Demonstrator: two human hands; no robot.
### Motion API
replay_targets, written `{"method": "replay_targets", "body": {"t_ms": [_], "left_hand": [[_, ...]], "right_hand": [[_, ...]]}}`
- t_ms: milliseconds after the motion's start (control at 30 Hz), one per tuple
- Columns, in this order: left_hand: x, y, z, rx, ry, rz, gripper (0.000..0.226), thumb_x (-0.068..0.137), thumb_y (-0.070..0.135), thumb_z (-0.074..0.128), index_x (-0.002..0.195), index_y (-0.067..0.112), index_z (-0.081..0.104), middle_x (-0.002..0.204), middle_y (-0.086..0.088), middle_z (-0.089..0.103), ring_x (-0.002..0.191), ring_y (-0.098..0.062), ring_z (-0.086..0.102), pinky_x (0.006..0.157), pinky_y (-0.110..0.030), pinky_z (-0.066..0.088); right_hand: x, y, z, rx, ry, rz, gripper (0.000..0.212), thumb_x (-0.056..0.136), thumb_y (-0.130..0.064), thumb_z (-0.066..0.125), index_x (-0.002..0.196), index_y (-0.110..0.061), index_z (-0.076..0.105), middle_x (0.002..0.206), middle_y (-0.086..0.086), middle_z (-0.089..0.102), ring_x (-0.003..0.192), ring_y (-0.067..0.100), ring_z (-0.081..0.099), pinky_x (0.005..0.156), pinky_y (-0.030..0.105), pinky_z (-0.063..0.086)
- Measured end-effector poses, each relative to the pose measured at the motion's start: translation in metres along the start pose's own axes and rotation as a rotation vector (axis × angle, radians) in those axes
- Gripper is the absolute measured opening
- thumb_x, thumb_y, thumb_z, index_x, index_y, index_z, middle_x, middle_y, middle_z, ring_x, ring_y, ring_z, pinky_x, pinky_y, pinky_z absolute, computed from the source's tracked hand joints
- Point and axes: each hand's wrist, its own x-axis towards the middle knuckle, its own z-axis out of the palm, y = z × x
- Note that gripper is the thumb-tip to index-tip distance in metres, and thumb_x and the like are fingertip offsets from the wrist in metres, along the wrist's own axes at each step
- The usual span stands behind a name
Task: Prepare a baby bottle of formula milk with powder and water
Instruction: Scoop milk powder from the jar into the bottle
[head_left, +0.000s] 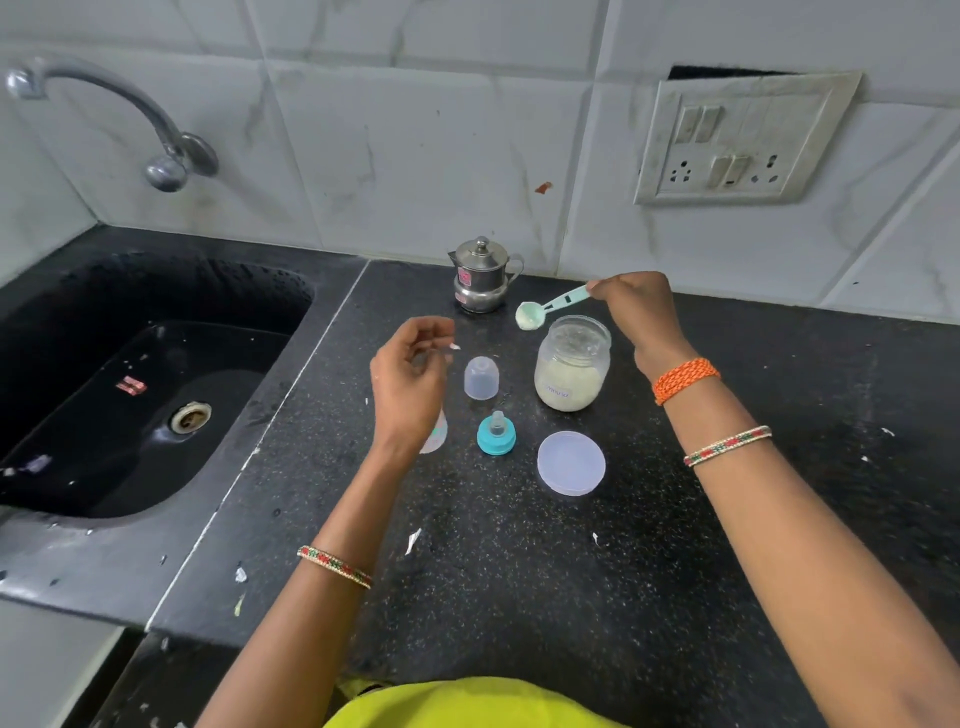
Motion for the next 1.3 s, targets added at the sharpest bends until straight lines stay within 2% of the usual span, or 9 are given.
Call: {"method": "replay_targets", "body": {"t_ms": [100,200,333,400,600,767,933,1067,1300], "left_hand": [[-0.007,-0.005,-0.031,0.091,0.090,0.006,0.038,0.079,-0.004,0.050,0.107,0.019,0.060,0.108,0.008,0.064,0.107,-0.005,0.058,0.093,-0.033,0.051],[-0.020,-0.024,-0.059,0.165,-0.012,-0.024,0.058,0.077,0.019,0.064,0.130,0.026,0.042,0.133,0.009,0.050,0.125,-0.003,0.044,0.105,-0.027,0.035],[-0.032,-0.054,-0.073,0.245,-0.133,-0.178,0.089,0.069,0.044,0.075,0.142,0.029,0.027,0.148,0.005,0.036,0.135,-0.005,0.033,0.110,-0.029,0.026],[-0.032,-0.065,-0.074,0.285,-0.172,-0.206,0.089,0.070,0.042,0.078,0.142,0.030,0.027,0.149,0.005,0.034,0.136,-0.008,0.032,0.113,-0.034,0.025],[-0.024,-0.077,-0.063,0.337,-0.300,-0.236,0.086,0.071,0.033,0.080,0.140,0.027,0.030,0.145,0.008,0.039,0.131,-0.008,0.035,0.109,-0.032,0.030],[-0.022,-0.084,-0.052,0.270,-0.296,-0.197,0.059,0.074,0.022,0.079,0.125,0.024,0.049,0.119,0.009,0.058,0.112,-0.008,0.055,0.098,-0.029,0.046],[-0.025,-0.089,-0.049,0.181,-0.237,-0.185,0.049,0.073,0.017,0.080,0.116,0.020,0.057,0.110,0.002,0.067,0.100,-0.007,0.063,0.085,-0.012,0.049],[-0.025,-0.090,-0.049,0.178,-0.225,-0.176,0.051,0.072,0.014,0.080,0.118,0.015,0.058,0.109,0.000,0.068,0.098,-0.007,0.065,0.088,-0.019,0.052],[-0.026,-0.087,-0.049,0.176,-0.214,-0.175,0.051,0.073,0.014,0.079,0.119,0.013,0.059,0.108,0.003,0.067,0.097,-0.004,0.064,0.084,-0.012,0.050]], "right_hand": [[-0.013,-0.007,0.032,-0.016,-0.085,-0.036,0.021,0.082,-0.024,0.064,0.076,-0.006,0.071,0.070,0.003,0.059,0.082,0.021,0.054,0.100,0.053,0.040],[-0.025,-0.008,0.064,-0.024,-0.146,-0.079,0.026,0.082,-0.024,0.065,0.085,0.001,0.071,0.070,0.002,0.059,0.086,0.024,0.057,0.099,0.055,0.039],[-0.034,-0.004,0.093,-0.145,-0.203,-0.145,0.016,0.083,-0.027,0.063,0.076,-0.015,0.072,0.076,0.001,0.064,0.096,0.031,0.060,0.094,0.051,0.041],[-0.036,-0.001,0.099,-0.254,-0.160,-0.202,0.016,0.086,-0.029,0.060,0.078,-0.019,0.071,0.086,0.002,0.069,0.099,0.030,0.058,0.090,0.043,0.037],[-0.049,0.001,0.106,-0.408,-0.025,-0.512,0.013,0.087,-0.024,0.058,0.084,-0.018,0.069,0.100,0.003,0.067,0.104,0.025,0.053,0.090,0.038,0.028],[-0.070,0.006,0.107,-0.515,-0.009,-0.834,0.007,0.084,-0.019,0.061,0.082,-0.019,0.068,0.097,-0.001,0.063,0.102,0.022,0.052,0.094,0.037,0.022],[-0.087,0.019,0.105,-0.670,-0.012,-1.148,0.005,0.079,-0.013,0.066,0.079,-0.017,0.069,0.097,0.003,0.064,0.103,0.023,0.054,0.103,0.045,0.022],[-0.090,0.026,0.102,-0.758,0.018,-1.256,0.012,0.072,-0.011,0.071,0.081,-0.018,0.069,0.098,0.002,0.065,0.104,0.019,0.049,0.102,0.047,0.026],[-0.089,0.023,0.101,-0.814,0.142,-1.319,0.014,0.075,-0.010,0.067,0.086,-0.018,0.069,0.090,-0.001,0.067,0.094,0.023,0.058,0.097,0.046,0.030]]}}
